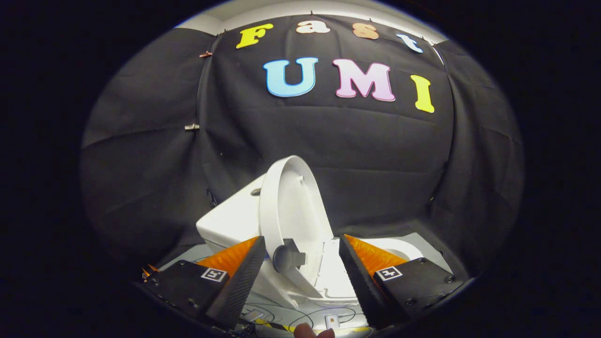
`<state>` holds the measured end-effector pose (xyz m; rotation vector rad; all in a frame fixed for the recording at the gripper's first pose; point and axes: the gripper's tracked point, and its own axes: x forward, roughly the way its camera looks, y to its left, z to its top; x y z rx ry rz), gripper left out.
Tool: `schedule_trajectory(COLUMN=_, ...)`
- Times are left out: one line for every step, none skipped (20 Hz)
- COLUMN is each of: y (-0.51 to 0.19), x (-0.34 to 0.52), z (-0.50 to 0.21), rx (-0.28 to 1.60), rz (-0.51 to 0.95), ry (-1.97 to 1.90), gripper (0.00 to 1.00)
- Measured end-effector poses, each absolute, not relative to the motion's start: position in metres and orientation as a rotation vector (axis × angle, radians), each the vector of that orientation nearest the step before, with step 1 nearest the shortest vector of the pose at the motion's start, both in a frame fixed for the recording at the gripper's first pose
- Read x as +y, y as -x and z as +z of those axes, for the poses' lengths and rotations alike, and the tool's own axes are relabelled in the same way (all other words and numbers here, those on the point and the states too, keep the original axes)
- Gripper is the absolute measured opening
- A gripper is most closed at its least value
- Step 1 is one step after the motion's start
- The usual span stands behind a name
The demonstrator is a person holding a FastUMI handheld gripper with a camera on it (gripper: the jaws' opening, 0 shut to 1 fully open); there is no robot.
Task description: Open the toilet lid.
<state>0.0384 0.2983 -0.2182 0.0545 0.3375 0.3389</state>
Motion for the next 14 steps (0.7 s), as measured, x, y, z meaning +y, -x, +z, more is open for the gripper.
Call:
schedule_trajectory(y=-0.039, x=0.294, z=-0.207, rx=0.319, rz=0.349, ry=-0.056, gripper=0.99)
schedule_trajectory(y=-0.038, x=0.286, z=-0.196, rx=0.299, rz=0.350, ry=-0.058, gripper=0.98)
schedule_trajectory(y=-0.038, x=0.275, z=-0.185, rx=0.277, rz=0.342, ry=-0.059, gripper=0.98)
schedule_trajectory(y=-0.038, x=0.266, z=-0.174, rx=0.253, rz=0.336, ry=-0.062, gripper=0.99)
schedule_trajectory(y=-0.037, x=0.256, z=-0.163, rx=0.231, rz=0.328, ry=-0.064, gripper=0.99)
schedule_trajectory(y=-0.037, x=0.247, z=-0.154, rx=0.212, rz=0.321, ry=-0.075, gripper=0.98)
schedule_trajectory(y=-0.036, x=0.237, z=-0.145, rx=0.196, rz=0.313, ry=-0.086, gripper=0.99)
schedule_trajectory(y=-0.035, x=0.228, z=-0.136, rx=0.186, rz=0.303, ry=-0.097, gripper=0.98)
schedule_trajectory(y=-0.034, x=0.217, z=-0.129, rx=0.178, rz=0.291, ry=-0.100, gripper=0.98)
schedule_trajectory(y=-0.032, x=0.209, z=-0.123, rx=0.172, rz=0.286, ry=-0.107, gripper=0.98)
schedule_trajectory(y=-0.029, x=0.201, z=-0.115, rx=0.162, rz=0.282, ry=-0.113, gripper=0.99)
schedule_trajectory(y=-0.027, x=0.192, z=-0.107, rx=0.145, rz=0.272, ry=-0.119, gripper=0.99)
schedule_trajectory(y=-0.026, x=0.179, z=-0.099, rx=0.122, rz=0.255, ry=-0.124, gripper=0.99)
schedule_trajectory(y=-0.026, x=0.167, z=-0.091, rx=0.101, rz=0.234, ry=-0.122, gripper=0.99)
